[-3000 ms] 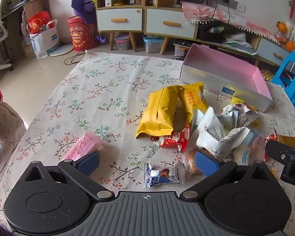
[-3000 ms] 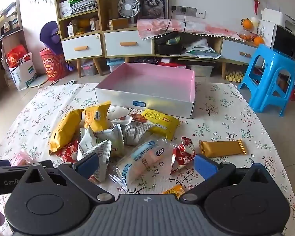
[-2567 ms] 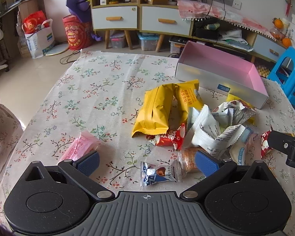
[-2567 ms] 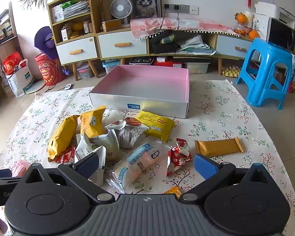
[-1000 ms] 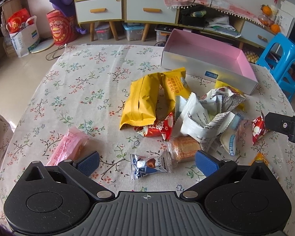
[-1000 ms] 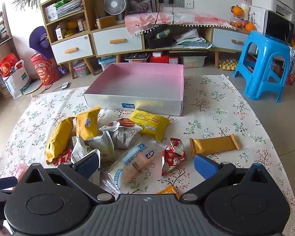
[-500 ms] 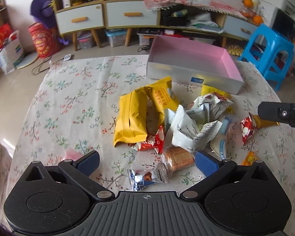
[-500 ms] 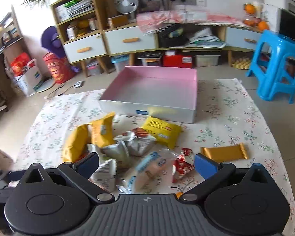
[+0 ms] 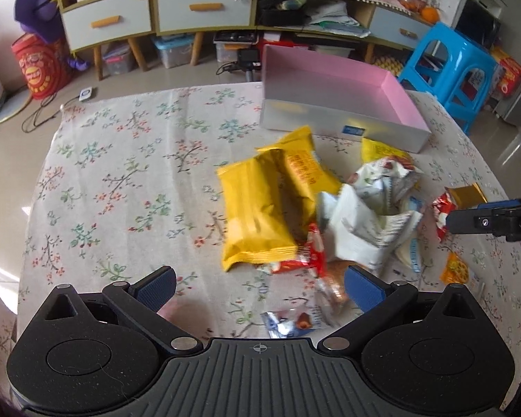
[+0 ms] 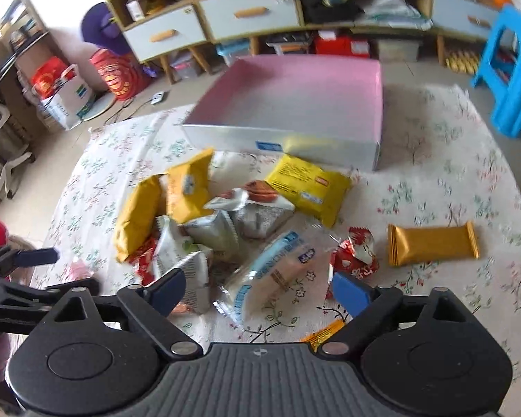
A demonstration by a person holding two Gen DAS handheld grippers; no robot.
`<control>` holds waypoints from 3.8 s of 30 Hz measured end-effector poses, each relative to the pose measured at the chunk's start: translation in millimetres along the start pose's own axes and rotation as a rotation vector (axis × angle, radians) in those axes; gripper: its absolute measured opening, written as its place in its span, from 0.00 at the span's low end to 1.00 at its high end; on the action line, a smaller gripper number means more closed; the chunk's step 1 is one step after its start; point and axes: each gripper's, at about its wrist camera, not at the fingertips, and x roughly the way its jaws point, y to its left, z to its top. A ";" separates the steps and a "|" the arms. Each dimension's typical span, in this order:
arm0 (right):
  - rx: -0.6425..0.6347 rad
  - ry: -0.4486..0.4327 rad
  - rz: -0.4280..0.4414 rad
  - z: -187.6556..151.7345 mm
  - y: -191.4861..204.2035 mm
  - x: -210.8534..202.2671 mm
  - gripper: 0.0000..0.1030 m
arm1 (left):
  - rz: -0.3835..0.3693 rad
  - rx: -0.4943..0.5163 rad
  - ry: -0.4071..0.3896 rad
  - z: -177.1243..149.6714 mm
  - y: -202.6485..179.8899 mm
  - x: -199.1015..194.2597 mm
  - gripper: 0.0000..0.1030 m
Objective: Organize snacks
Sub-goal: 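Grasp the pink stick pack with the left tool while the right tool grasps the clear bread bag, then carry both packs into the pink box and open both tools to release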
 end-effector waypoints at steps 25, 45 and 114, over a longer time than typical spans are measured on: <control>0.097 0.108 -0.076 7.0 -10.0 65.2 0.56 | 0.092 -0.005 0.209 -34.1 77.3 36.8 0.64; 0.147 0.091 -0.102 6.9 -20.2 61.8 0.09 | 0.100 -0.053 0.143 -34.4 74.5 24.3 0.29; 0.083 -0.219 -0.008 90.2 -61.5 85.5 0.09 | 0.098 0.030 -0.076 124.2 -52.8 129.7 0.29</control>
